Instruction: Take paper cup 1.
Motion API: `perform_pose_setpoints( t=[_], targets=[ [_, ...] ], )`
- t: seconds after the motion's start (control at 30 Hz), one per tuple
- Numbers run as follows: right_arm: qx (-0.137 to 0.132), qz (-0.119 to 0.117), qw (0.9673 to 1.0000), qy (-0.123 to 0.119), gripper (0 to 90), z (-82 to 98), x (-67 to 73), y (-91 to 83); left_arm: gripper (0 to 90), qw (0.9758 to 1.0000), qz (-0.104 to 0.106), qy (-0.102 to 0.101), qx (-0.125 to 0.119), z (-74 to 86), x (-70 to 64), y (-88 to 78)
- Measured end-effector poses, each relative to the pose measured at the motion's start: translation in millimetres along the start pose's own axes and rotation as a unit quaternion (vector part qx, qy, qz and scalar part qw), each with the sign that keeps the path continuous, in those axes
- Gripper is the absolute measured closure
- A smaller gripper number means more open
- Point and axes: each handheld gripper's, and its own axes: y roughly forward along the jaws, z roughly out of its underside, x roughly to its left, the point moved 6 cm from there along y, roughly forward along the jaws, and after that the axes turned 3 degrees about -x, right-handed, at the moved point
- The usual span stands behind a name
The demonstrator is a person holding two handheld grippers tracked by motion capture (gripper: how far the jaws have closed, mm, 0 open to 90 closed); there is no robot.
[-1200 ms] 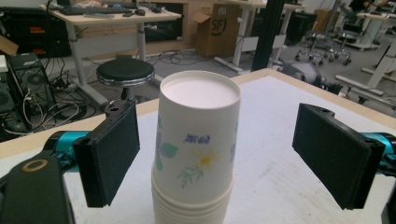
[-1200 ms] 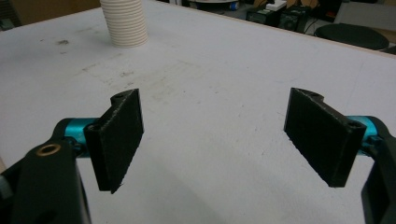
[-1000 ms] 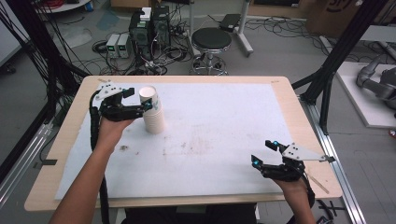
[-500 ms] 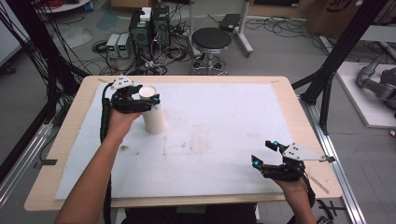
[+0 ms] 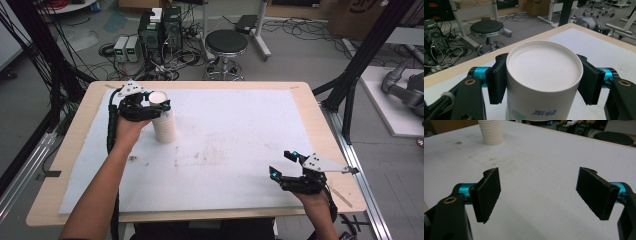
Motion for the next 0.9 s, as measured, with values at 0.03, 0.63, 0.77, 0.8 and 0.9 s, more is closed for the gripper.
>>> perform_pose_setpoints(
  t=[0.03,0.63,0.77,0.8,0.9],
  targets=[
    [0.000,0.000,1.0000,0.002,20.5,0.0,0.2,-0.1,33.8,1.0000,0.001,0.001,-0.004,-2.1,-0.2,-1.0],
    [-0.005,0.000,1.0000,0.000,20.5,-3.5,1.9,-0.4,35.3,0.9969,0.011,0.004,-0.078,-68.9,-9.1,-43.2],
    [-0.004,-0.001,1.0000,0.000,20.5,-3.8,2.2,0.2,35.5,0.9948,0.021,0.000,-0.100,-79.0,-13.5,-54.1],
    [-0.004,-0.001,1.0000,0.001,20.5,-3.9,2.2,0.4,35.6,0.9944,0.023,0.004,-0.103,-80.8,-15.4,-56.9],
    [-0.004,-0.001,1.0000,0.002,20.5,-4.6,2.0,1.3,35.7,0.9925,0.034,0.010,-0.117,-86.6,-22.9,-65.9]
  ],
)
